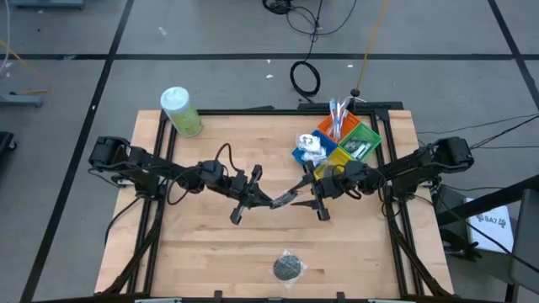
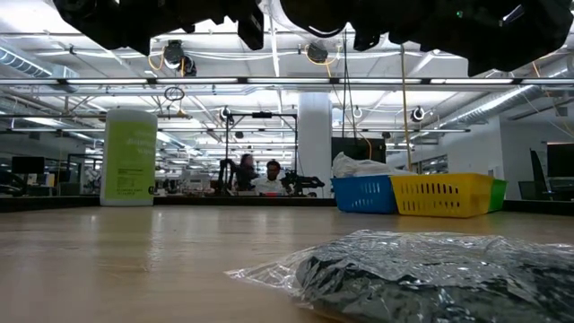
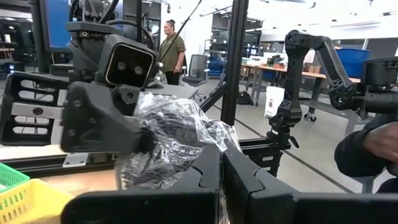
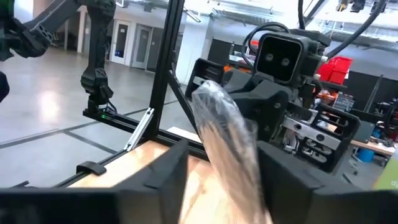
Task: Pick & Place Travel size toiletries
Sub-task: Put the black hairbrush into the yellow bin
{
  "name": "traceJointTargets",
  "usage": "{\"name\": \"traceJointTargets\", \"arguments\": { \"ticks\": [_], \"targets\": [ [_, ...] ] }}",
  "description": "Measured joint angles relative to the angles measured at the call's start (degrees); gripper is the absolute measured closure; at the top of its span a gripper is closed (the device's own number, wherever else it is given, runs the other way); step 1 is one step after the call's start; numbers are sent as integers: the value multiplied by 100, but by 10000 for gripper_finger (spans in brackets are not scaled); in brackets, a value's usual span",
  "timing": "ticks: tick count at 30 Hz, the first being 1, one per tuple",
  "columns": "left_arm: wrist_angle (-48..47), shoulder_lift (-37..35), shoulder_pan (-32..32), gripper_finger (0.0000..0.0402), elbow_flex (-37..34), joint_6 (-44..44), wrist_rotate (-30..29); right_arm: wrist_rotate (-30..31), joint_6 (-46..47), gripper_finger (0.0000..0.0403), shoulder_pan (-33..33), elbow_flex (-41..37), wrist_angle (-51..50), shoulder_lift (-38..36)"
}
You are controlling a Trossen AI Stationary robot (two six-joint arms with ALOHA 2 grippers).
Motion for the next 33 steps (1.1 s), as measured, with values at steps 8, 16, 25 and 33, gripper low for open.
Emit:
{"name": "traceJointTargets", "arguments": {
  "ticks": [8, 16, 25, 33],
  "targets": [
    [22, 0, 0, 401, -2, -7, -168, -57, -180, 381, 15, -4, -26, 0],
    [-86, -52, -152, 367, -2, 126, -801, 284, 19, 380, -13, -2, -737, -276],
    [-1165, -760, -533, 198, 7, 1180, -2671, 2963, 267, 381, 56, -2, -4314, -1901],
    [-2130, -849, -730, 129, 7, 1205, -4328, 5445, 2608, 381, 291, -7, -8179, -3063]
  ]
}}
